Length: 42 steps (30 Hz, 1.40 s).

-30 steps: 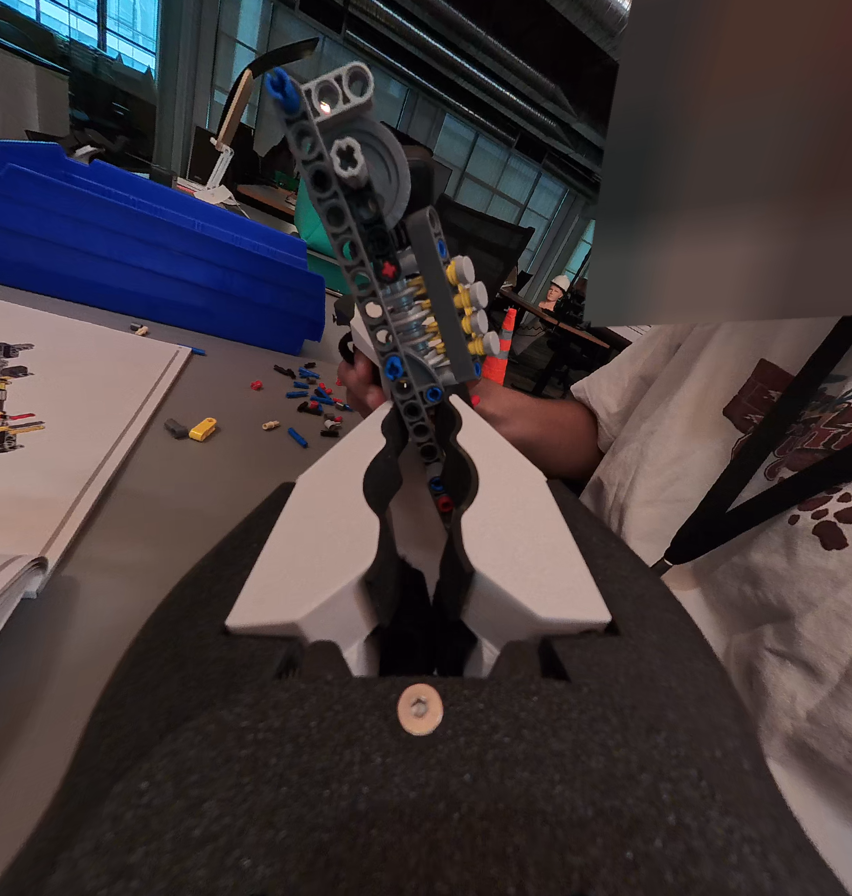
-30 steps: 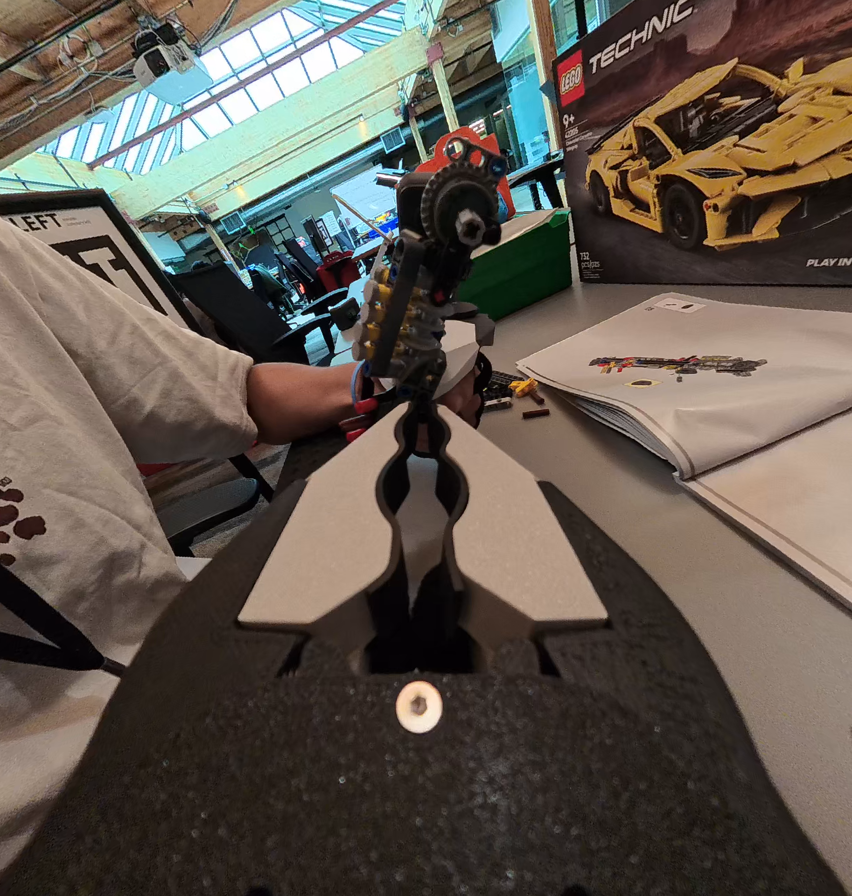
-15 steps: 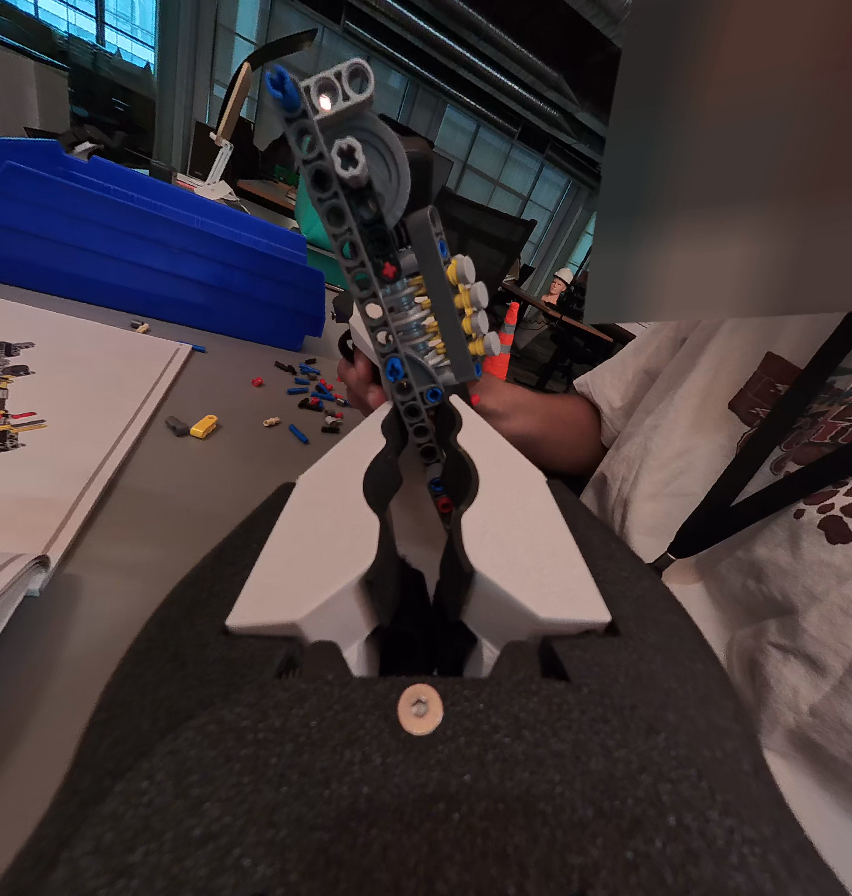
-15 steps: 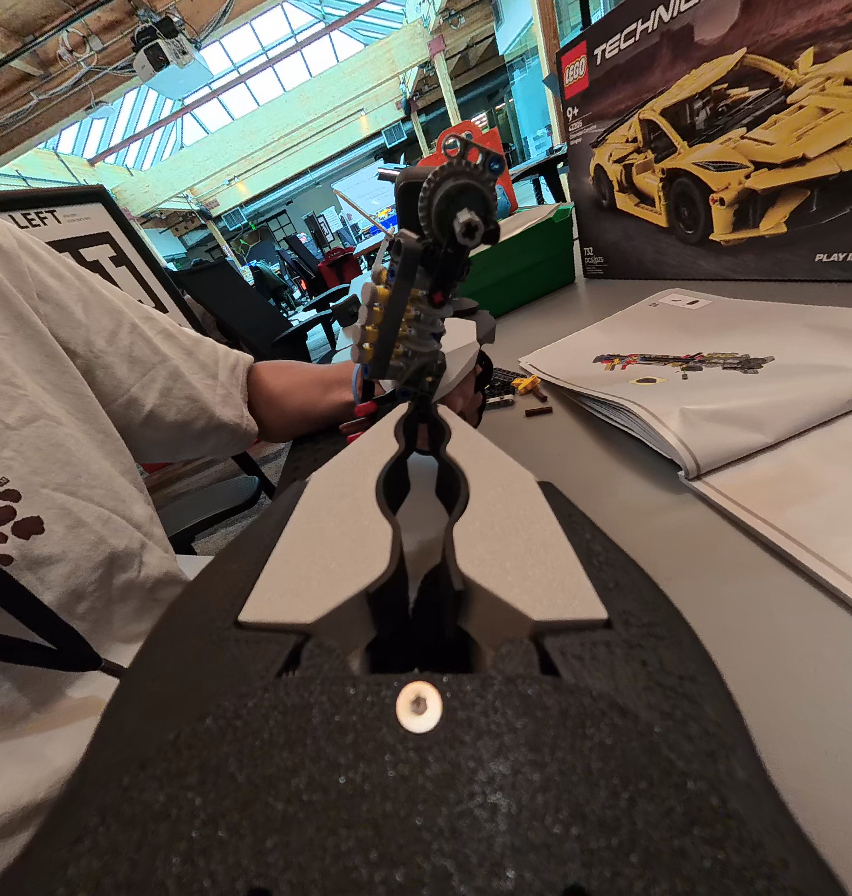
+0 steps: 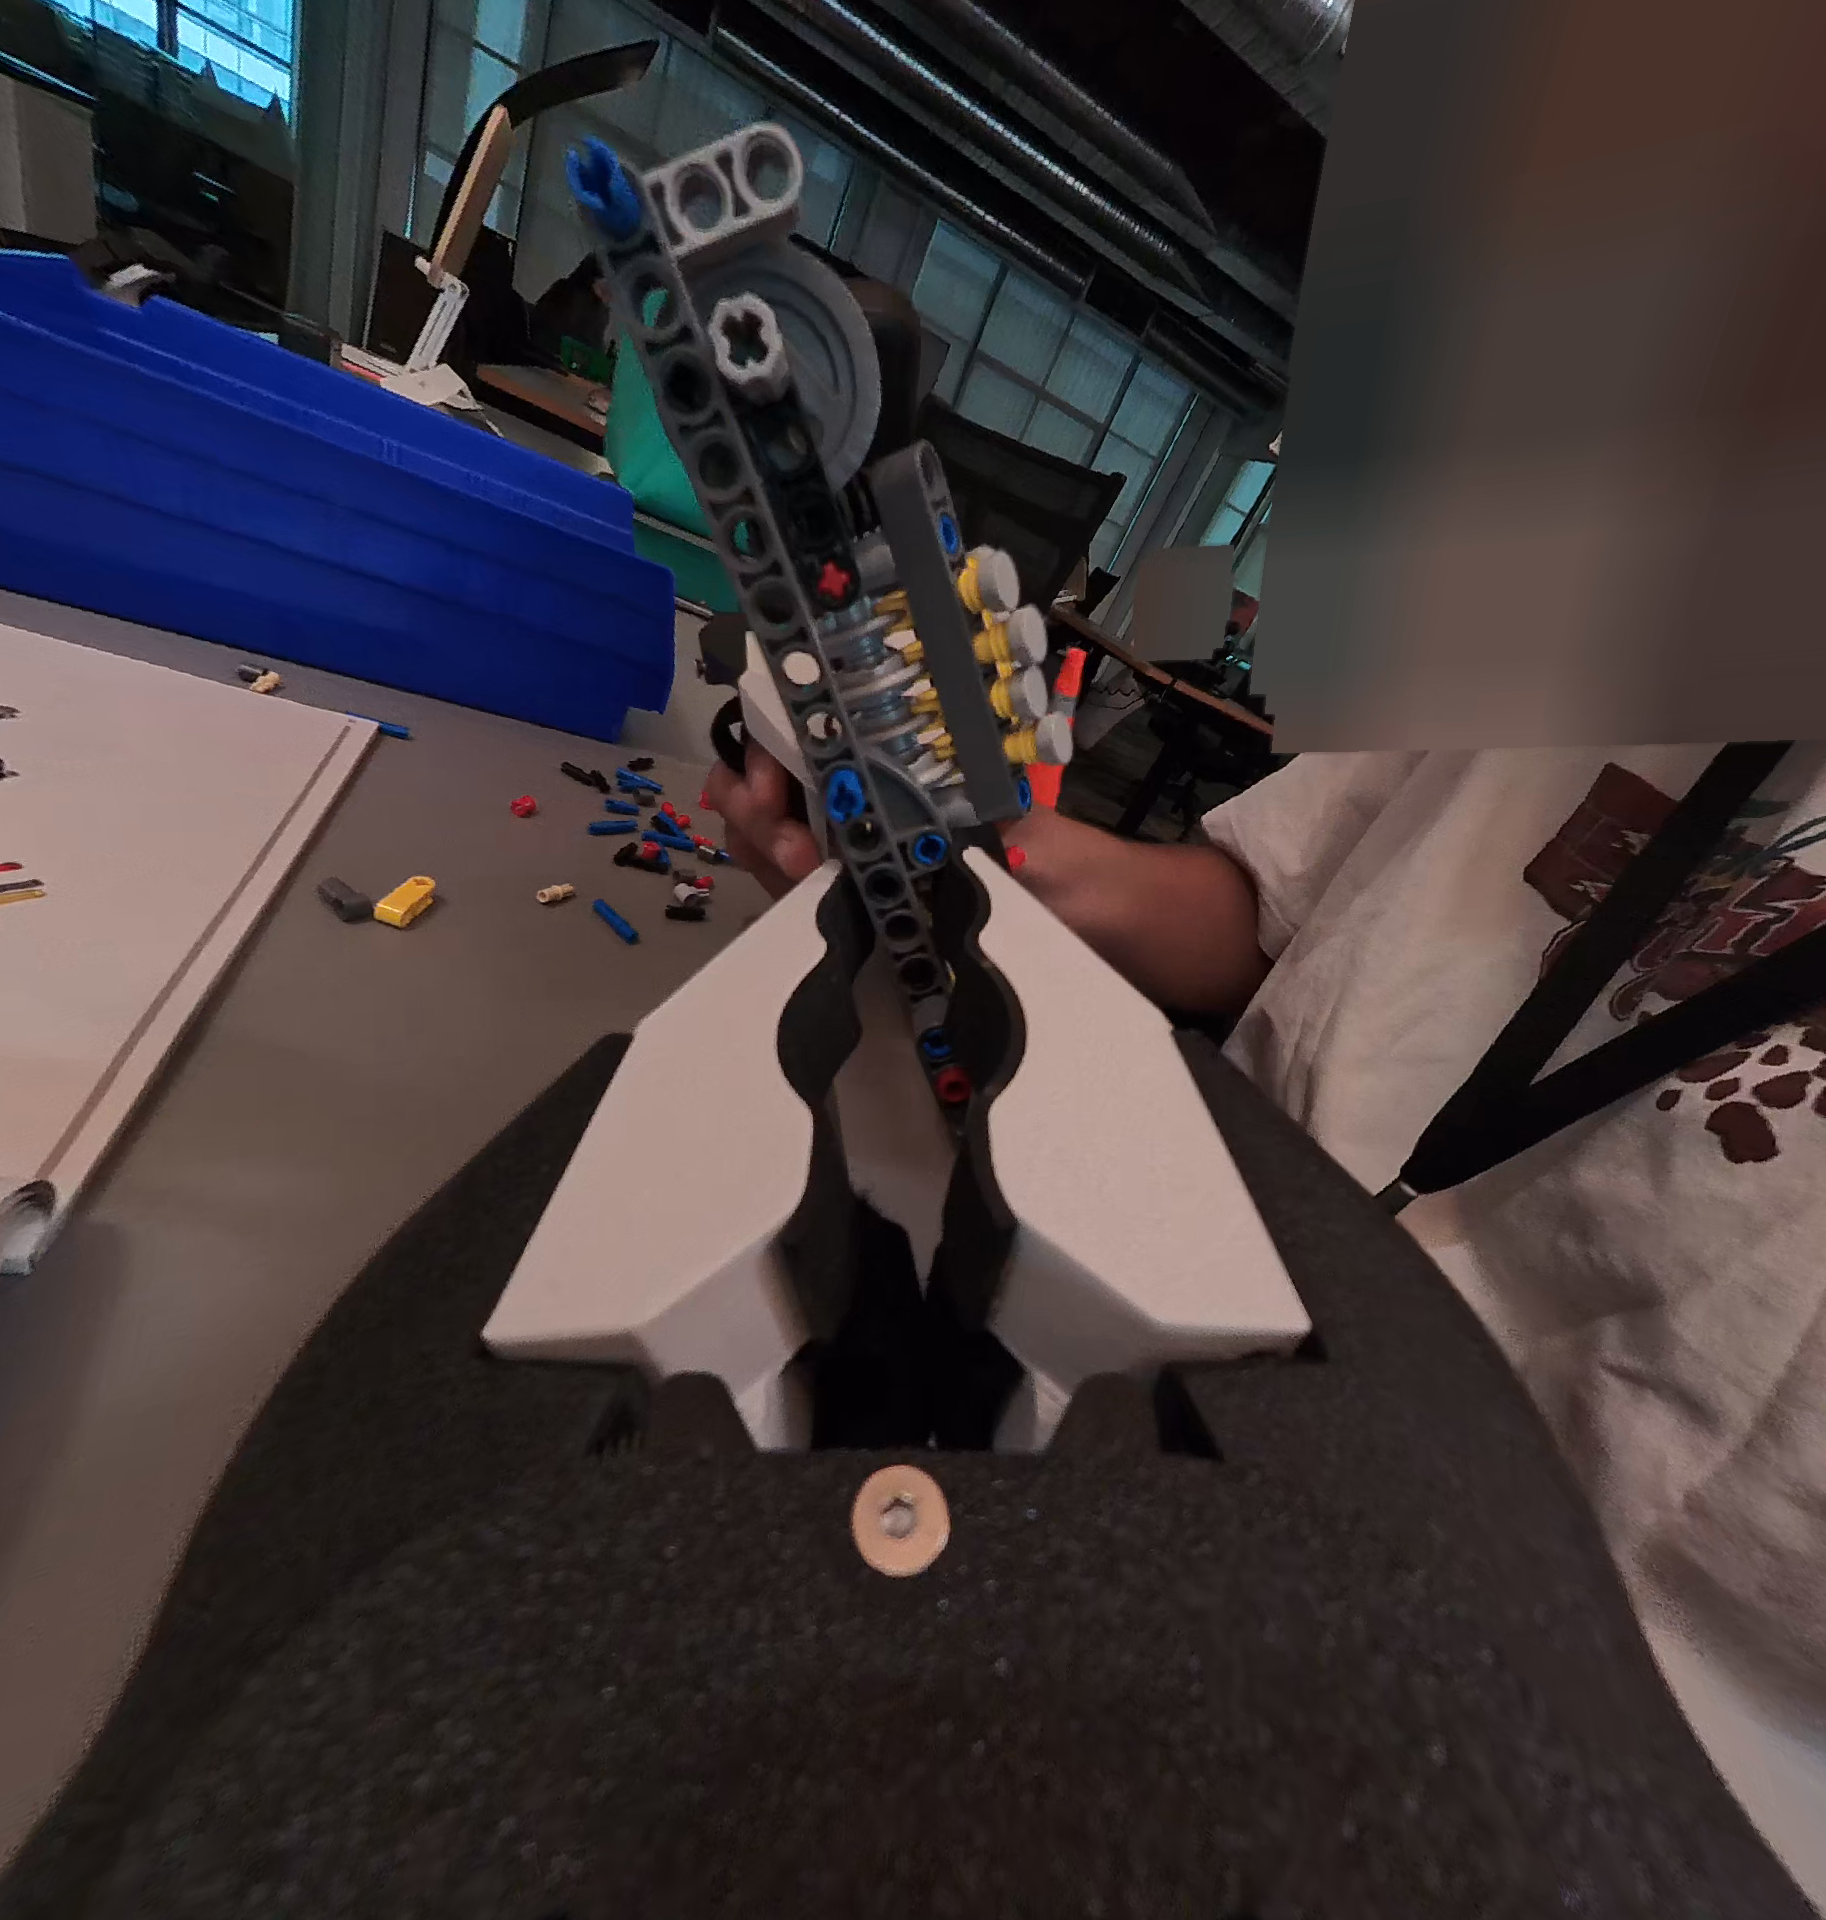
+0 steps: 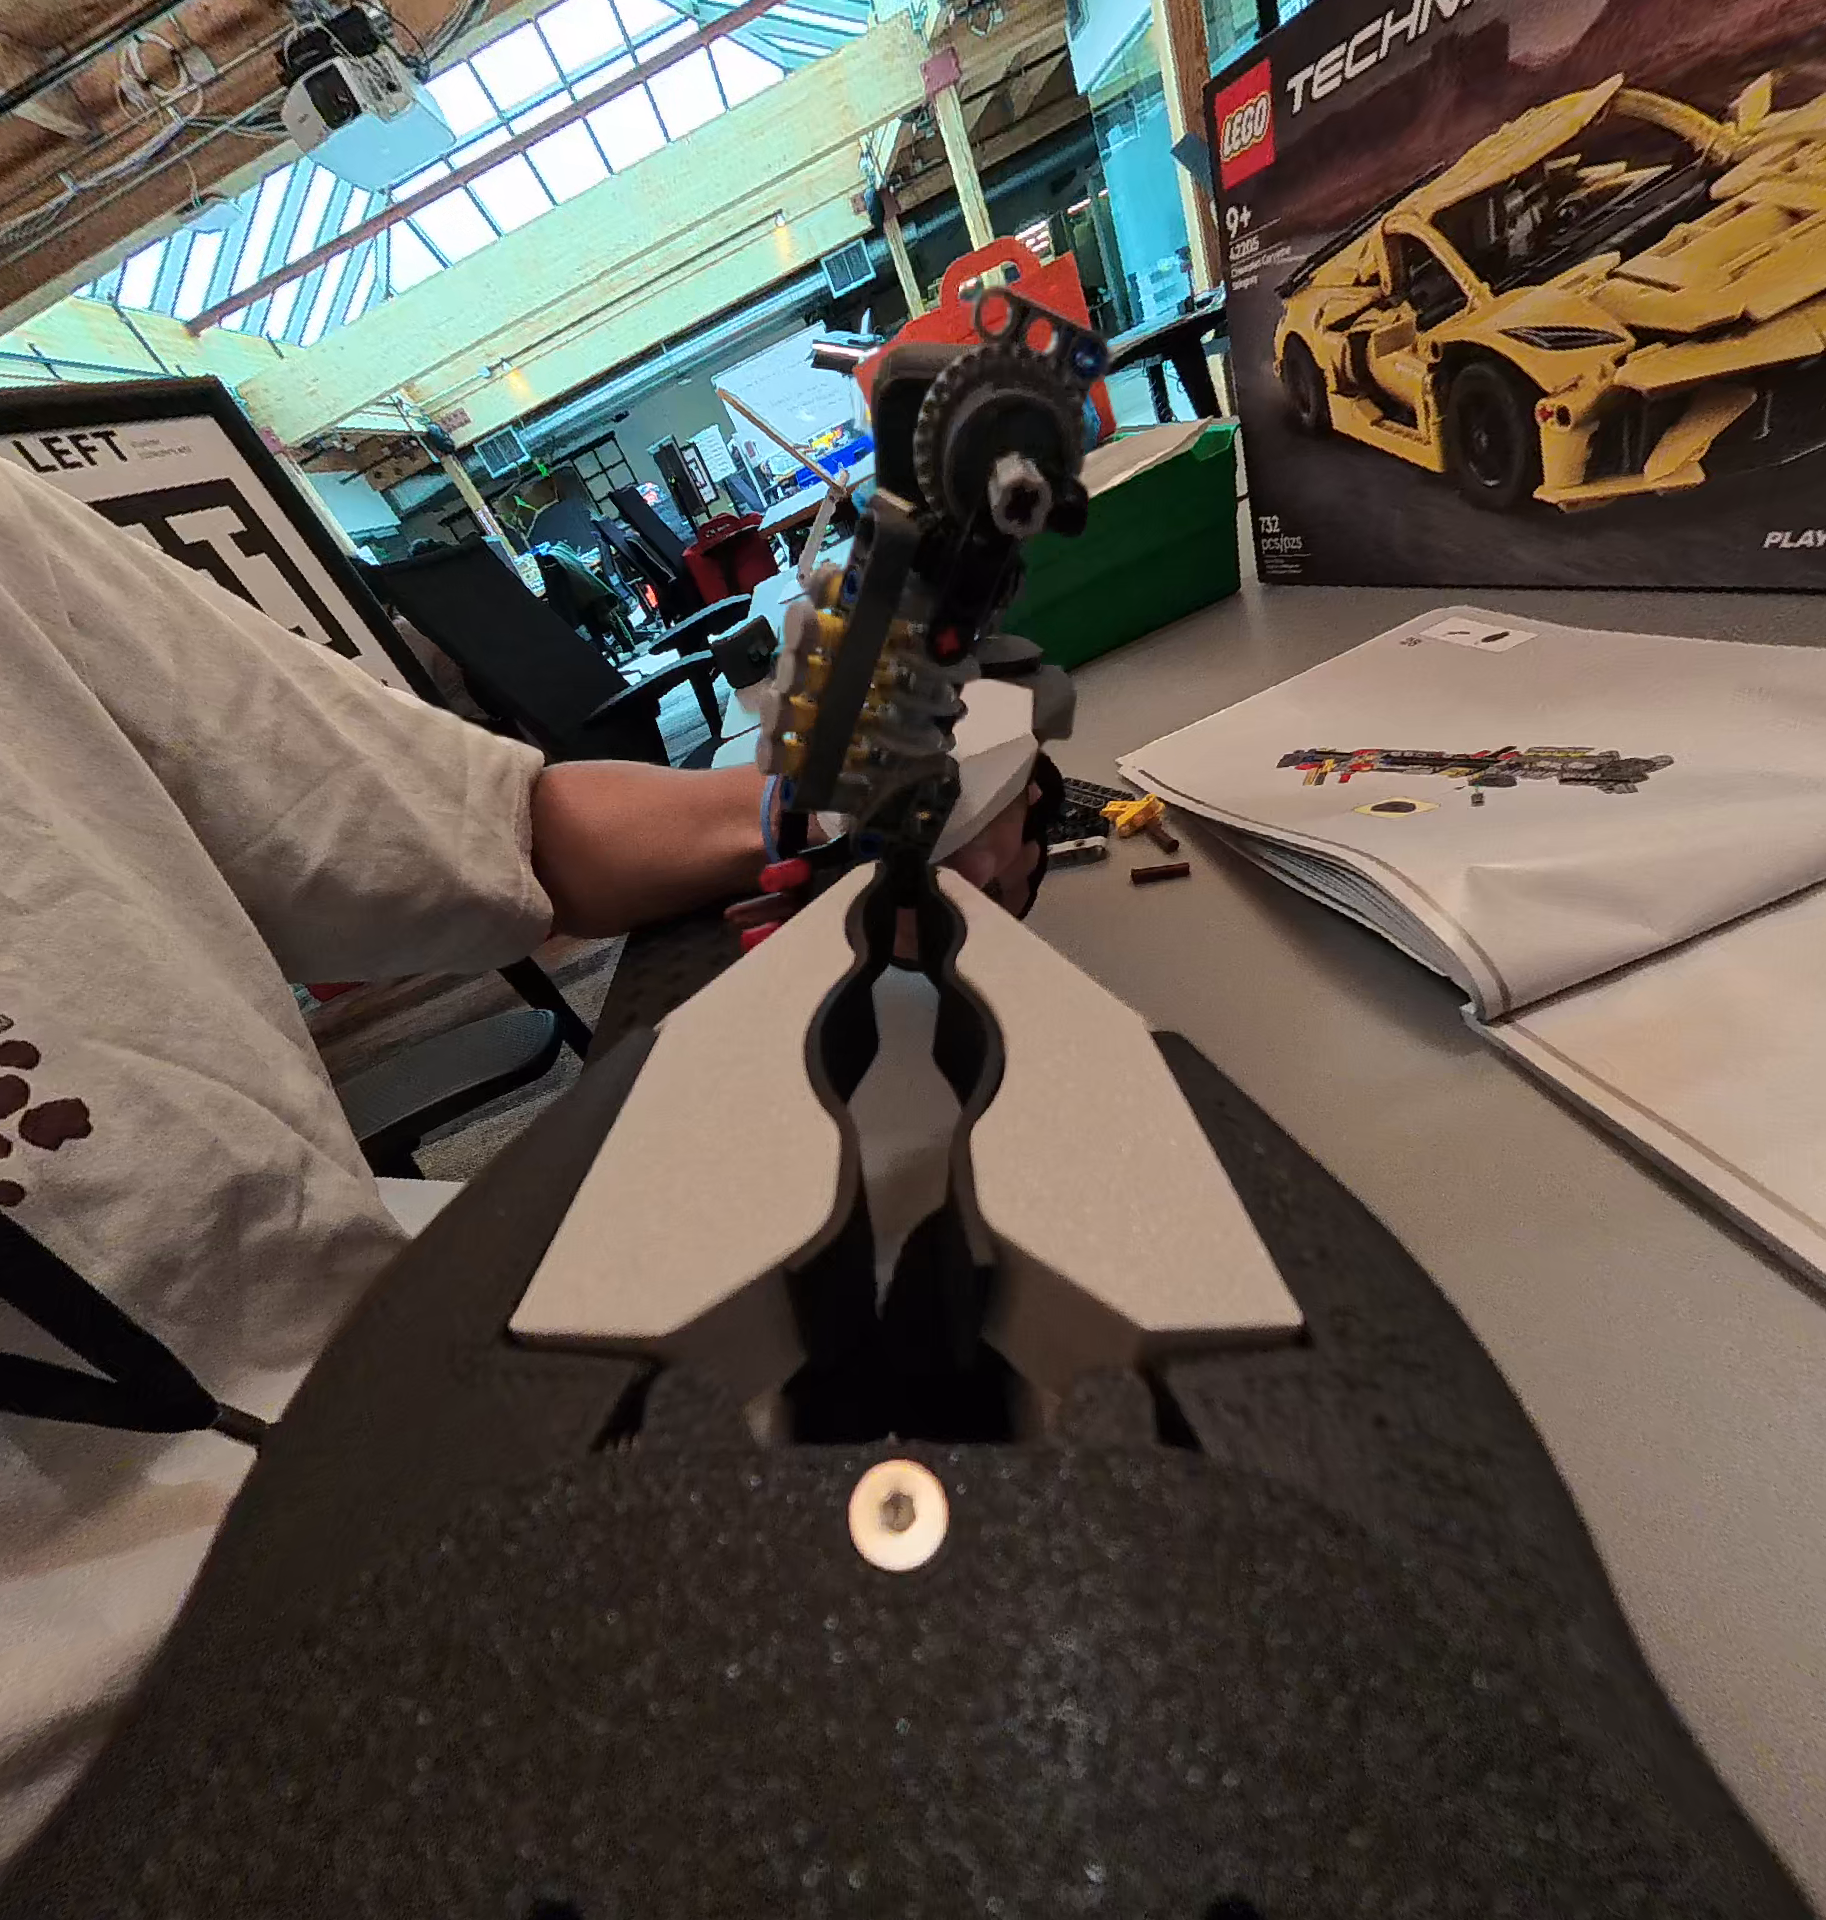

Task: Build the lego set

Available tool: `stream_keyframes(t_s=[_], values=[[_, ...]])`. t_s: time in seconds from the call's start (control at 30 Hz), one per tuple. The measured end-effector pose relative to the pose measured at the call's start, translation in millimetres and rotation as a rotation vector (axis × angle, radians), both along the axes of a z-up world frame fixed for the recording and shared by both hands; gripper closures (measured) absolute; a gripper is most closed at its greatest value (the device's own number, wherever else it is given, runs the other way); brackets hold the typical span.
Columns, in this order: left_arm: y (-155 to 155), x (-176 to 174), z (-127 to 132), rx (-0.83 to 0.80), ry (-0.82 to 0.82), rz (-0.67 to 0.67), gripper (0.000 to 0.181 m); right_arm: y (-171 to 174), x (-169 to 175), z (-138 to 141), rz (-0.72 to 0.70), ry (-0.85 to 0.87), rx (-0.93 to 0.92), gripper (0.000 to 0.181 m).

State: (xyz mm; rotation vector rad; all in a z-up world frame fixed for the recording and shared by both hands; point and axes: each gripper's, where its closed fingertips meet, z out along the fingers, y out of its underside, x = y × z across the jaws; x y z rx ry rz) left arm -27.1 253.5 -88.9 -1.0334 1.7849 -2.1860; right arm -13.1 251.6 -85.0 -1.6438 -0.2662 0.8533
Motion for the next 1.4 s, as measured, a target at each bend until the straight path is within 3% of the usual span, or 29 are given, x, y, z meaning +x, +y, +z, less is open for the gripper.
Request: stream_keyframes(t_s=[0.07, 0.23, 0.4, 0.53, 0.67, 0.8, 0.93, 1.07, 1.23, 1.4], values=[[3.0, 5.4, -2.7, -0.03, 0.049, 0.001, 0.171, 3.2, 6.6, -3.5, -0.04, -0.023, -0.007, 0.178], [14.3, 20.5, -19.5, 0.08, 0.115, 0.104, 0.16, 12.5, 23.8, -11.3, -0.121, 0.03, -0.068, 0.178], [17.2, 18.1, -17.0, 0.062, 0.12, 0.104, 0.159, 13.1, 25.3, -6.0, -0.122, 0.08, -0.06, 0.178], [21.1, 20.9, -20.7, 0.042, 0.136, 0.118, 0.16, 13.2, 32.6, -3.4, -0.157, 0.098, -0.048, 0.178], [15.7, 16.0, -19.0, -0.024, 0.132, 0.051, 0.175, 12.6, 30.1, 1.5, -0.138, 0.162, -0.041, 0.178], [3.4, -7.1, 1.0, -0.1, 0.041, -0.131, 0.175, -1.5, 5.3, 26.5, 0.083, 0.29, 0.028, 0.175], [-3.4, -32.4, 20.1, -0.207, -0.013, -0.311, 0.175, -7.9, -12.2, 51.3, 0.315, 0.391, 0.075, 0.141], [-10.8, -49.3, 28.5, -0.243, -0.032, -0.426, 0.175, -1.3, -37.1, 46.7, 0.59, 0.392, -0.045, 0.103], [-6.7, -47.5, 29.0, -0.272, -0.016, -0.433, 0.177, 7.7, -56.7, 46.0, 0.734, 0.394, -0.035, 0.104], [1.3, -38.3, 26.3, -0.256, -0.011, -0.374, 0.176, 12.7, -52.2, 50.9, 0.771, 0.543, -0.028, 0.116]])
